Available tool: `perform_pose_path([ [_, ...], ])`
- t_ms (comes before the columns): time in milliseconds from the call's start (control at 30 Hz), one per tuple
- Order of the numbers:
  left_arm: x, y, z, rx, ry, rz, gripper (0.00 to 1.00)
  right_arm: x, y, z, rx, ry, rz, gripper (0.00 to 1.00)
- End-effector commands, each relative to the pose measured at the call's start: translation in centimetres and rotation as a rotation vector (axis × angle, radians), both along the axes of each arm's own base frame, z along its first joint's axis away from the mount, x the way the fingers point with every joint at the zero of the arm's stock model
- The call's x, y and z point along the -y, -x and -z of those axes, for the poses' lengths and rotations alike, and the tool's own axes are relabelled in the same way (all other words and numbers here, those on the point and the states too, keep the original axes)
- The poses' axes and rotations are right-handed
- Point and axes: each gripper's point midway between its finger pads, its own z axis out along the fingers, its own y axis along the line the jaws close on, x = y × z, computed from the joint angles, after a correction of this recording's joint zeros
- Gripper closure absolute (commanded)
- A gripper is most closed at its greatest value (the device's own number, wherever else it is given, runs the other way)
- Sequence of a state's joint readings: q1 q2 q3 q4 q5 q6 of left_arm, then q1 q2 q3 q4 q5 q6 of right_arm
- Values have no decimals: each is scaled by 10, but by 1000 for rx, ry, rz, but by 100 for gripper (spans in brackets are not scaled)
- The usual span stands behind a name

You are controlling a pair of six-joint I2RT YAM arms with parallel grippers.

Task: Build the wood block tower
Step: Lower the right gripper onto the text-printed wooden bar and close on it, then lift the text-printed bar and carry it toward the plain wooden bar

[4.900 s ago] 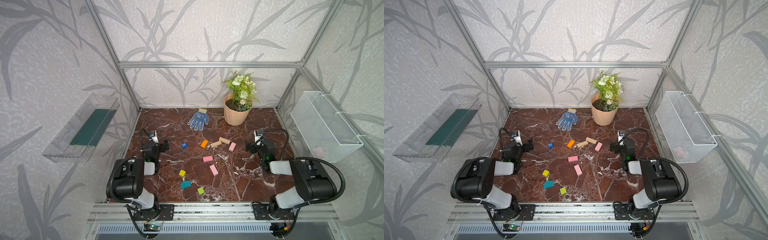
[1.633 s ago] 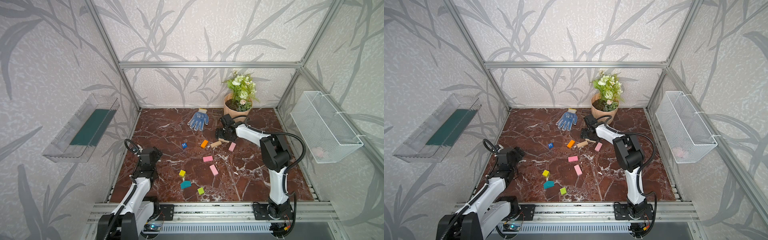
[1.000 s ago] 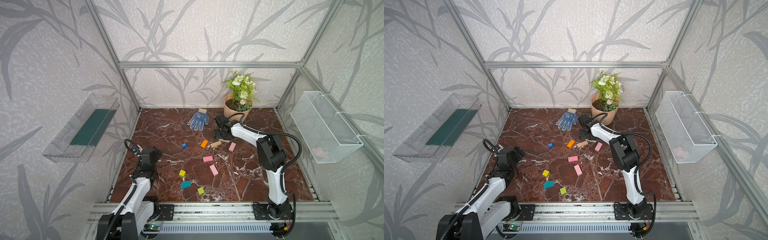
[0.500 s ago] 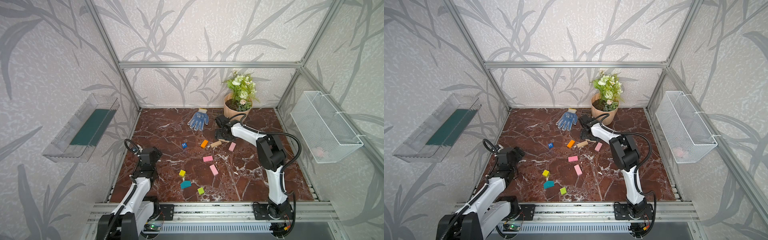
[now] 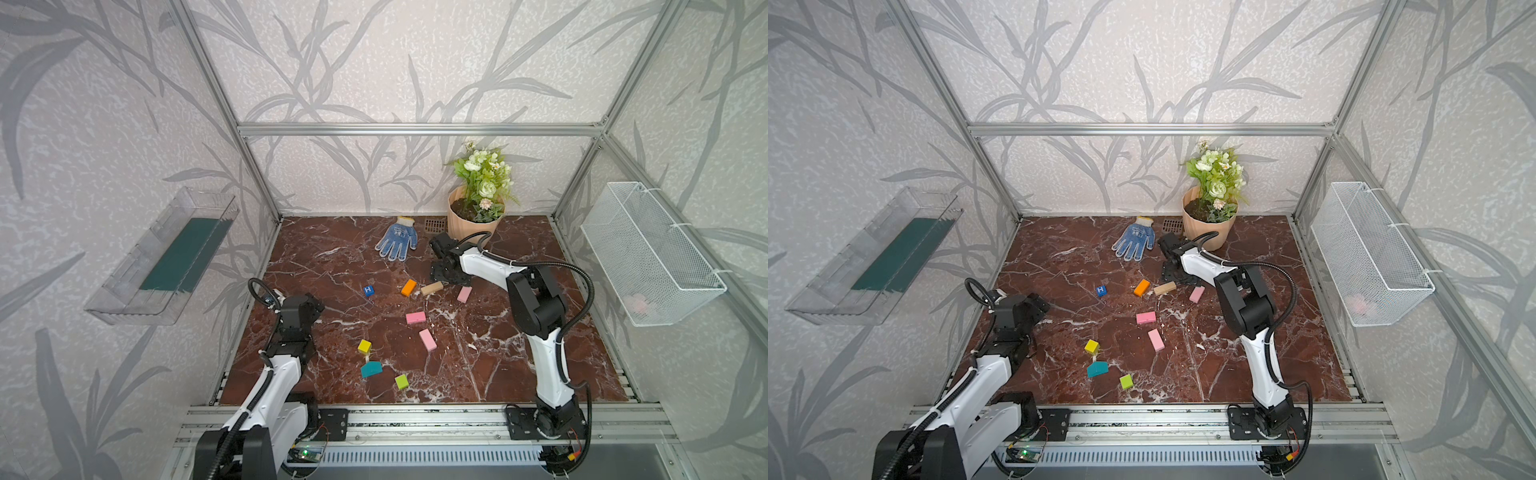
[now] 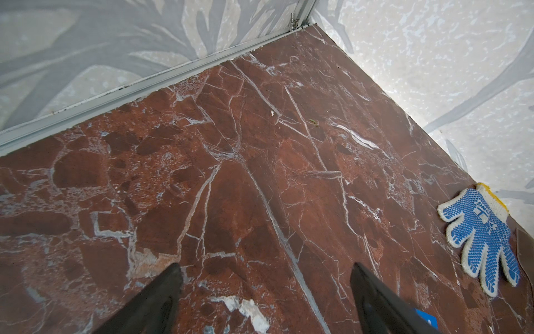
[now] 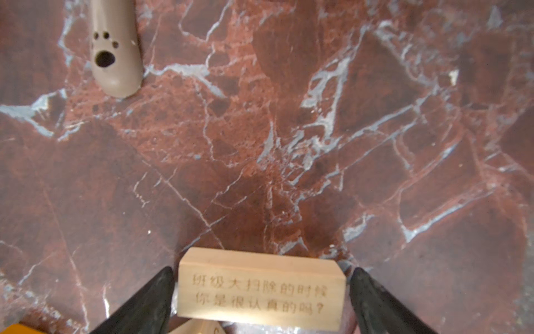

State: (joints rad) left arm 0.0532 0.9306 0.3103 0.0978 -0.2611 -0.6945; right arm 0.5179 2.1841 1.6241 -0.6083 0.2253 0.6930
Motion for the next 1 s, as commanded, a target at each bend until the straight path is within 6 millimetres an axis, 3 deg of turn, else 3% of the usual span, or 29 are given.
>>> perform_pose_path([
  [0, -3, 0, -7, 29, 3, -31, 8, 1, -4, 5, -3, -1, 22, 9],
  [467, -4, 0, -7, 25, 2, -31, 8, 11, 2, 0, 14, 9, 10, 24],
  [967, -3, 0, -7, 26, 2, -31, 7, 42, 51, -12, 42, 13, -14, 25],
])
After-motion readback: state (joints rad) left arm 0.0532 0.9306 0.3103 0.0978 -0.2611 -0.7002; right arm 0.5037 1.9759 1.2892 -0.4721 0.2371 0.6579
